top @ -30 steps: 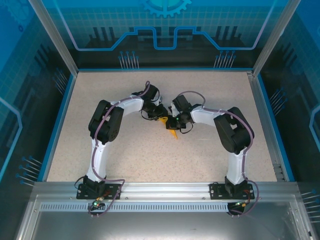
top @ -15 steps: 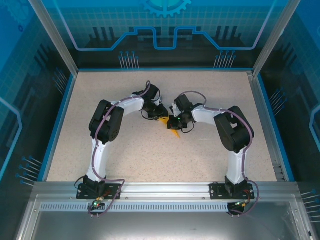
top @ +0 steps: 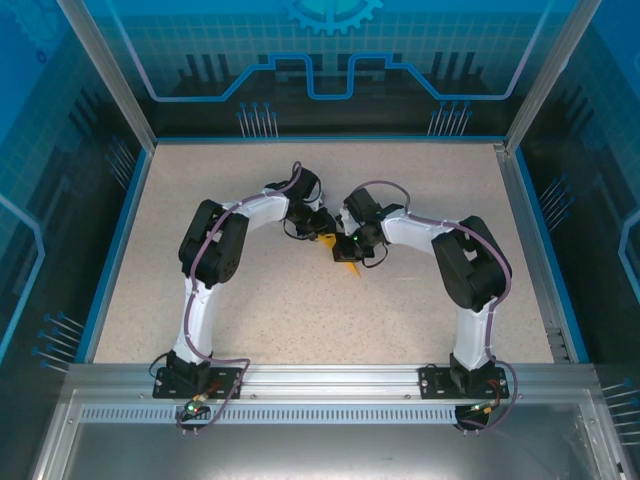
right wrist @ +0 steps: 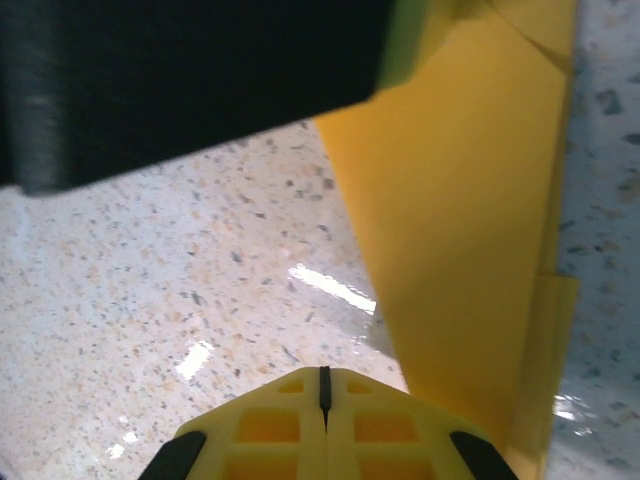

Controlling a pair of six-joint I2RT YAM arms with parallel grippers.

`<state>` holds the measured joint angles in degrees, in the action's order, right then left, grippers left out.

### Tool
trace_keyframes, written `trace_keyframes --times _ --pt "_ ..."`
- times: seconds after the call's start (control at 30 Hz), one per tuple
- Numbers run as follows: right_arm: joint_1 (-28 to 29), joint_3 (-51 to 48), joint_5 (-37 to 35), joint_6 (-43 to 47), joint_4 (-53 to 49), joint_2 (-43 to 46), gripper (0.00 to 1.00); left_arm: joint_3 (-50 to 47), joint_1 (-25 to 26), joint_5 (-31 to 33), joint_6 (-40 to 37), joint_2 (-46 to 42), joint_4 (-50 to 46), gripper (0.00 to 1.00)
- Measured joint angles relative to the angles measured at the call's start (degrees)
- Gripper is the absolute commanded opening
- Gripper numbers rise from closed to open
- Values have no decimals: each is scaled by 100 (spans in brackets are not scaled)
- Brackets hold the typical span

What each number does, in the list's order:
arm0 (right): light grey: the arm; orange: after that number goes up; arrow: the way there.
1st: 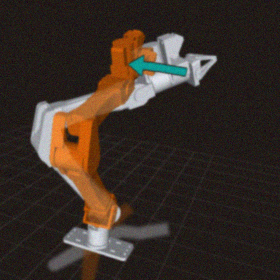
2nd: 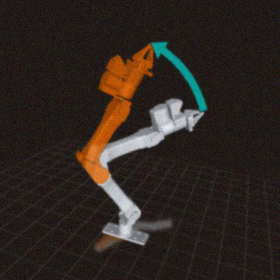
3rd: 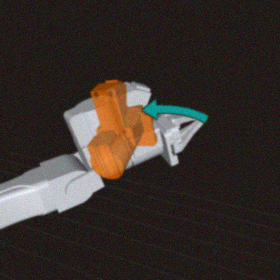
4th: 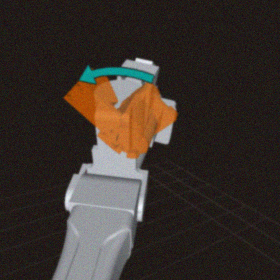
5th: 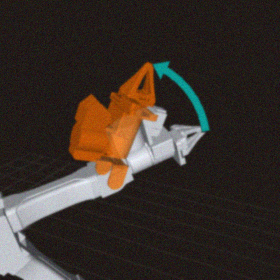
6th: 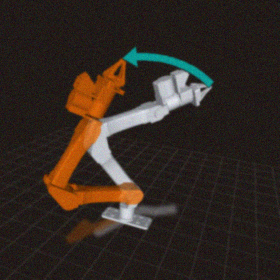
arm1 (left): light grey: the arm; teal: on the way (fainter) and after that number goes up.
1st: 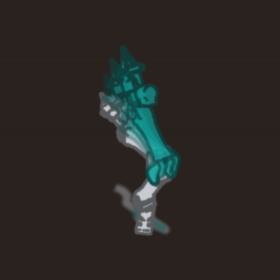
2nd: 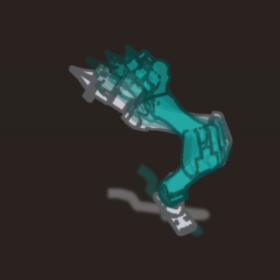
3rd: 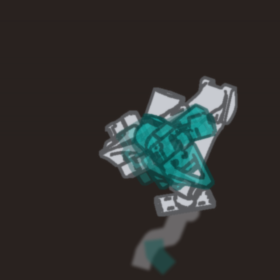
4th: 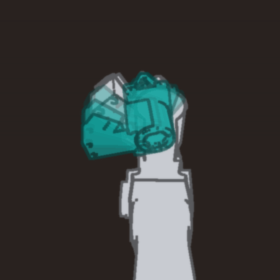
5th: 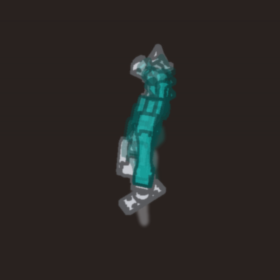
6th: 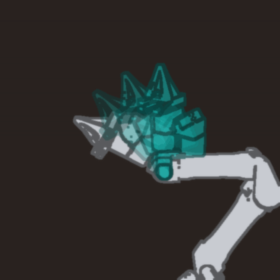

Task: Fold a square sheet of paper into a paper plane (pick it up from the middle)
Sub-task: Fold the wing for the fifth time at the center of the table.

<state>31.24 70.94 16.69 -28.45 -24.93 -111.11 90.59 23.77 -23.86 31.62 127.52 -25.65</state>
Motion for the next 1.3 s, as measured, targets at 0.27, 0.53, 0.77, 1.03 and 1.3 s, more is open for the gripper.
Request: trace_keyframes --times 0.27,0.53,0.77,1.03,1.3 --pt "-17 0 -157 0 -153 0 3 2 0 0 0 4 -2 23" --pt "-136 -35 -269 11 -334 0 3 83 2 4 0 39 -92 23" --pt "-177 -83 -284 70 -367 0 3 116 2 7 -2 59 -131 23" --pt "-203 -199 -291 122 -264 0 2 120 2 7 -2 68 -138 23" --pt "-466 -774 190 133 393 234 3 155 -2 7 -4 92 -177 23"
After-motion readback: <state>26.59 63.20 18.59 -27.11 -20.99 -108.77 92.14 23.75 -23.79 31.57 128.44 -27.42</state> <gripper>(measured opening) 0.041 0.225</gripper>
